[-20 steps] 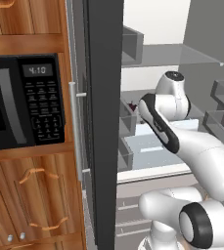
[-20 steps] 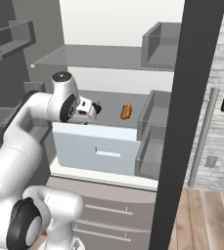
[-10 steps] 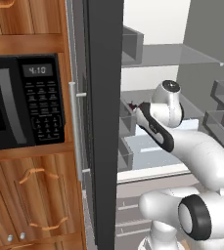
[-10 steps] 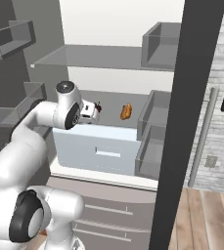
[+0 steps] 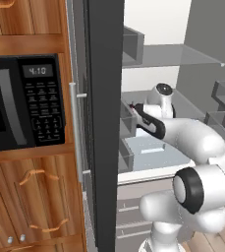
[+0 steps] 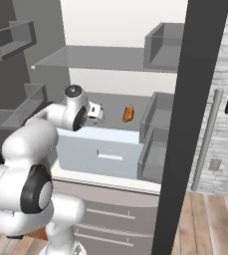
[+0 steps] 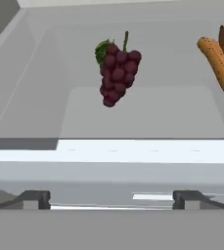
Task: Move the grapes and hotdog bun from the second highest shelf to the top shelf to make space. Then, place the pitcher from the counter on the cleared second highest shelf.
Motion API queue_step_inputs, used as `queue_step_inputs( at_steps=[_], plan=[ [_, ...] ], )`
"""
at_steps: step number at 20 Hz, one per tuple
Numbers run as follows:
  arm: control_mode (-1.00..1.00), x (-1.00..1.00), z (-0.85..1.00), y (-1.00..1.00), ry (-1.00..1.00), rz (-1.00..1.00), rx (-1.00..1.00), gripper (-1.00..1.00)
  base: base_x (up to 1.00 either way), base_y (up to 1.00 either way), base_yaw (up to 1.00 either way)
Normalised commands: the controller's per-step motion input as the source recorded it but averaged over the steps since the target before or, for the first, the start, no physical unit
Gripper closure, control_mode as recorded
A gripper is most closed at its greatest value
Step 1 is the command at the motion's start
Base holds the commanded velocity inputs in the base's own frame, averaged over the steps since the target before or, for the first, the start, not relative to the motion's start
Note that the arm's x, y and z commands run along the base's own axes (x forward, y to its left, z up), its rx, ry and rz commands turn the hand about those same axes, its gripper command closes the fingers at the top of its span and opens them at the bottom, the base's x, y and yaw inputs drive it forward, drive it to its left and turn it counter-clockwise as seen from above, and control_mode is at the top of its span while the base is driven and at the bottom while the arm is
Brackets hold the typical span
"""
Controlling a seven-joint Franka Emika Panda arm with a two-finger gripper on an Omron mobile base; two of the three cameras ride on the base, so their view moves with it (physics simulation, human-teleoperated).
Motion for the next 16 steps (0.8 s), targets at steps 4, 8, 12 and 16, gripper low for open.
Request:
queue_step_inputs(
  at_steps=[4,8,12,16],
  plan=[
    [-1.0,0.57,0.0,0.0,0.04,0.0,0.02,-1.0,0.0,0.0,0.0],
    [-1.0,0.42,-0.01,0.0,0.01,0.01,0.0,-1.0,0.0,0.0,0.0],
    [-1.0,0.38,-0.09,0.0,0.0,0.02,0.0,-1.0,0.0,0.0,0.0],
    [-1.0,0.32,-0.22,0.0,0.0,0.0,0.0,-1.0,0.0,0.0,0.0]
  ],
)
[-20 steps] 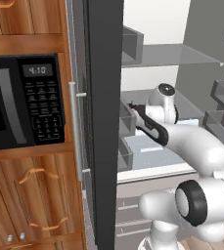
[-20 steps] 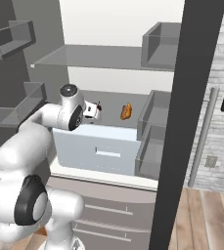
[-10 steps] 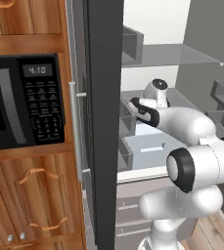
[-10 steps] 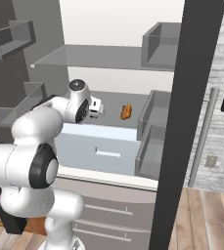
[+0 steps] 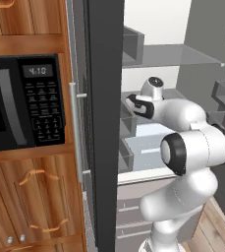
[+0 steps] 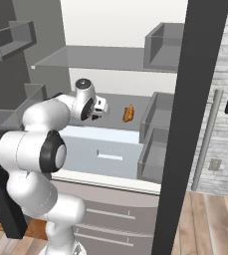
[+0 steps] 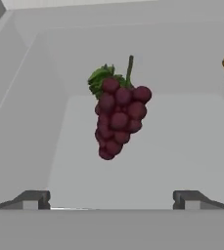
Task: Move the grapes and hotdog bun from the second highest shelf to the top shelf to make space. Then, place the pitcher from the counter on the cleared second highest shelf.
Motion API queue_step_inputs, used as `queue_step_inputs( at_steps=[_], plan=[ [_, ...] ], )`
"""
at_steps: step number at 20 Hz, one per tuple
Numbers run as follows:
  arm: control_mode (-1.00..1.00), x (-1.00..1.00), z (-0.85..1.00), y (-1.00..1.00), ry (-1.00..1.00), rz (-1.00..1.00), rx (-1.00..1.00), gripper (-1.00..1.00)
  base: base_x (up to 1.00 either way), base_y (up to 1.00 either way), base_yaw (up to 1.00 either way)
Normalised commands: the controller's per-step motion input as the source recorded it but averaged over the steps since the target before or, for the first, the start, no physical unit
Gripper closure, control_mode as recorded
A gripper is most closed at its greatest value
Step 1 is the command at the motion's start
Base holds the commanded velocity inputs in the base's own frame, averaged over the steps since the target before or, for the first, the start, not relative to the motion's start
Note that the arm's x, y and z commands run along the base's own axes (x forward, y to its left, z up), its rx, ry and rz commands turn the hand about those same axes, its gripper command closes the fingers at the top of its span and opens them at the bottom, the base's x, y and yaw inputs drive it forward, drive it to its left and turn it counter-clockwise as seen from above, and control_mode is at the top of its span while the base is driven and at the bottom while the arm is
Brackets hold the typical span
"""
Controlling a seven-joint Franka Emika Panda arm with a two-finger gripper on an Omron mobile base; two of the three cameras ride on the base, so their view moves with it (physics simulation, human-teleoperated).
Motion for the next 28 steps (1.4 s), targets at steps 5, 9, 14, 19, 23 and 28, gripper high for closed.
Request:
queue_step_inputs(
  at_steps=[5,9,14,19,23,28],
  plan=[
    [-1.0,0.26,-0.36,0.0,0.0,0.0,0.0,-1.0,0.0,0.0,0.0],
    [-1.0,0.29,-0.32,-0.03,0.0,0.0,0.0,-1.0,0.0,0.0,0.0],
    [-1.0,0.4,-0.13,-0.07,0.0,0.0,0.0,-1.0,0.0,0.0,0.0],
    [-1.0,0.47,-0.02,-0.04,0.0,0.0,0.0,-1.0,0.0,0.0,0.0],
    [-1.0,0.49,-0.05,0.0,0.01,0.0,0.0,-1.0,0.0,0.0,0.0],
    [-1.0,0.43,-0.16,0.0,0.01,0.0,0.0,-1.0,0.0,0.0,0.0]
  ],
)
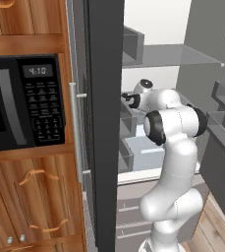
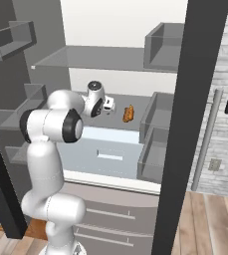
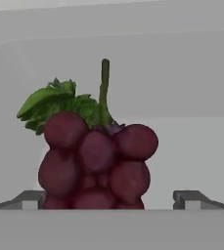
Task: Move the grapes and hotdog bun from the second highest shelf to the top shelf to make space. Then, place the pitcher from the counter on the cleared second highest shelf.
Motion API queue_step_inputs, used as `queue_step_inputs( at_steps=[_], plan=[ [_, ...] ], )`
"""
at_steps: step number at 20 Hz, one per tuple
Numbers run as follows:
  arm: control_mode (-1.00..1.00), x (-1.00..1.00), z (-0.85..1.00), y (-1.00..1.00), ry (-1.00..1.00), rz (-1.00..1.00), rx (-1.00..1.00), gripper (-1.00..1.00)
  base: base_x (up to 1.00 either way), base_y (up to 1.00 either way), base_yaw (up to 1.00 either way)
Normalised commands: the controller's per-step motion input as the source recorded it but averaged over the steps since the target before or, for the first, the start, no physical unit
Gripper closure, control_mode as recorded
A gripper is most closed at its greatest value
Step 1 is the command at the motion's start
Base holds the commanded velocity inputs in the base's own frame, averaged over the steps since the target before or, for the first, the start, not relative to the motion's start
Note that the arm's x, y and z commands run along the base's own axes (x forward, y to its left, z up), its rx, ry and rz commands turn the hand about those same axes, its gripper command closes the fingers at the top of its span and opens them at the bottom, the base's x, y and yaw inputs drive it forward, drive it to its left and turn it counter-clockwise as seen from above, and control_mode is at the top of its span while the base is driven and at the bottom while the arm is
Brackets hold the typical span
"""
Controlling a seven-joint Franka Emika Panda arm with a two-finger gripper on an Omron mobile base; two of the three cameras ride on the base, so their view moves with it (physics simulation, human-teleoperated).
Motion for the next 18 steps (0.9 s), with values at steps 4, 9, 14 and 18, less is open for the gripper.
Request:
queue_step_inputs(
  at_steps=[4,9,14,18],
  plan=[
    [-1.0,0.22,-0.32,0.0,0.0,0.0,0.0,-1.0,0.0,0.0,0.0],
    [-1.0,0.07,-0.15,0.01,-0.02,0.0,0.0,1.0,0.0,0.0,0.0],
    [-1.0,-0.02,-0.24,0.0,-0.08,0.0,0.0,1.0,0.0,0.0,0.0],
    [-1.0,-0.27,-0.09,0.02,-0.03,0.04,0.0,1.0,0.0,0.0,0.0]
  ],
)
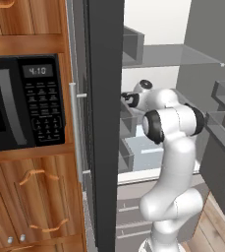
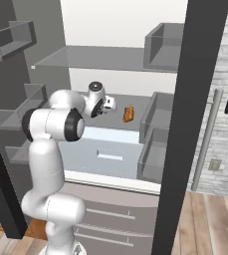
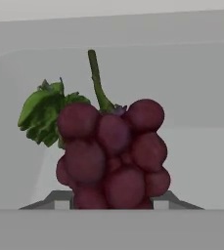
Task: Move the grapes and hotdog bun from the second highest shelf to the top shelf to make space. Then, place the pitcher from the counter on the cleared second highest shelf.
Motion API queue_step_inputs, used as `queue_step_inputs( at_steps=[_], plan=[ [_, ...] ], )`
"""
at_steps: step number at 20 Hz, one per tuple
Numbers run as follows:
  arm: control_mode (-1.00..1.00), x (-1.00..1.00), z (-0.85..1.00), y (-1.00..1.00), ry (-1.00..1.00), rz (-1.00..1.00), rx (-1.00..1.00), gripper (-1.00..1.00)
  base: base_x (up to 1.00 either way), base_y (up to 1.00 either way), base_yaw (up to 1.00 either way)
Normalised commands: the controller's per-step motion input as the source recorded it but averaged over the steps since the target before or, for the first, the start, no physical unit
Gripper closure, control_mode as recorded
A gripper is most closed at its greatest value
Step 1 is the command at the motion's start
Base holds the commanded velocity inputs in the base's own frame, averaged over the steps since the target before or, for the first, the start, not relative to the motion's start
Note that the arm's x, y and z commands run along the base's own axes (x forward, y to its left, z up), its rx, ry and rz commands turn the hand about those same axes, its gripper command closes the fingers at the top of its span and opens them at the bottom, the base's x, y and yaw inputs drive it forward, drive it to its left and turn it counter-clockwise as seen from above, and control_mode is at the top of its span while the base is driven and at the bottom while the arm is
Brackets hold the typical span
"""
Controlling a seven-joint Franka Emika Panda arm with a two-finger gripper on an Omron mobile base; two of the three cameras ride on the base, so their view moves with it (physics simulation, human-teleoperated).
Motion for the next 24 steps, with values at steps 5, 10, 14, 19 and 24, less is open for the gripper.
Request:
queue_step_inputs(
  at_steps=[5,10,14,19,24],
  plan=[
    [-1.0,-0.77,0.26,0.0,0.0,0.08,0.0,1.0,0.0,0.0,0.0],
    [-1.0,-1.0,0.72,0.0,0.0,0.06,0.0,1.0,0.0,0.0,0.0],
    [-1.0,-1.0,0.74,0.0,0.0,0.06,0.0,1.0,0.0,0.0,0.0],
    [-1.0,-1.0,0.71,-0.02,0.0,0.05,-0.01,1.0,0.0,0.0,0.0],
    [-1.0,-1.0,0.7,-0.08,-0.02,0.03,-0.04,1.0,0.0,0.0,0.0]
  ],
)
